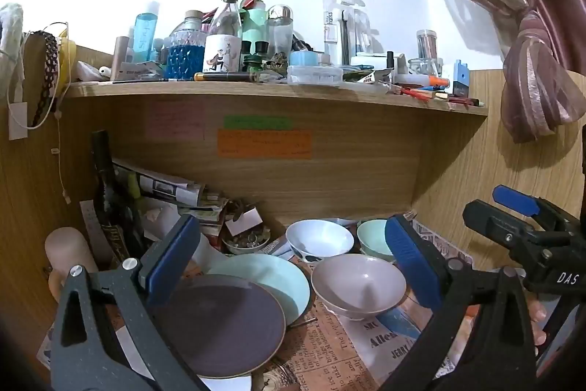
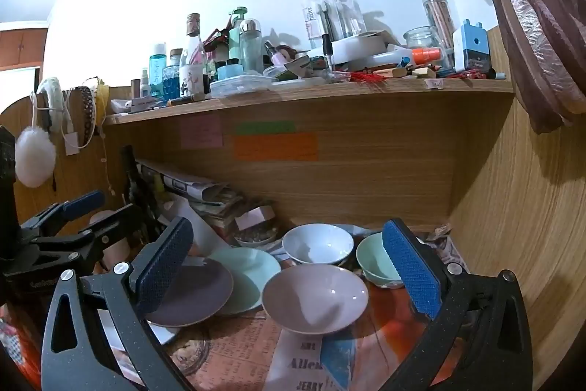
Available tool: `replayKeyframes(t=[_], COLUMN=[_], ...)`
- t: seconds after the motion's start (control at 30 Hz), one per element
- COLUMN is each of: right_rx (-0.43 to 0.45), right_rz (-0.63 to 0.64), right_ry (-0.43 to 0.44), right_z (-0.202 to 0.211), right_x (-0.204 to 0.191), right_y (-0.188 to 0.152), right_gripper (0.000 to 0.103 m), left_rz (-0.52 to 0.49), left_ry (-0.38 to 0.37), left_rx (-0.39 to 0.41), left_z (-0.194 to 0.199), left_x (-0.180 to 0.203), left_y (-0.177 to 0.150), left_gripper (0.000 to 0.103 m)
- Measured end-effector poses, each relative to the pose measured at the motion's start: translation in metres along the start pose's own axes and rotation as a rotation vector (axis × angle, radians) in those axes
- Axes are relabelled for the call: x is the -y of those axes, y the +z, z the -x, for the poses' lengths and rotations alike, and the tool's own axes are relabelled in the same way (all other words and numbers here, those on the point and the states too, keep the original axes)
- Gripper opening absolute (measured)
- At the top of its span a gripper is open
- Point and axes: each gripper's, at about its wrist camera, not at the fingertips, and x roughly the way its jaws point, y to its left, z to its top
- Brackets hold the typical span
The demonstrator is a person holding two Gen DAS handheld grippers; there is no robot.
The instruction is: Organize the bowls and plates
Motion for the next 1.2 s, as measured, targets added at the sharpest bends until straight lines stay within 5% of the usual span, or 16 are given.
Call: replayKeyframes(t=[1.2], right_rx=[0.006], right_rz=[-0.028], right_ry=[0.025], right_z=[-0.0015], right_x=[0.001], right_y=[0.0013], right_gripper=[0.103], left_rz=[-0.045], left_ry=[0.011], left_rx=[0.022], left_z=[0.0021], left_x=[0.0077], left_y=[-0.0049], left_gripper=[0.103])
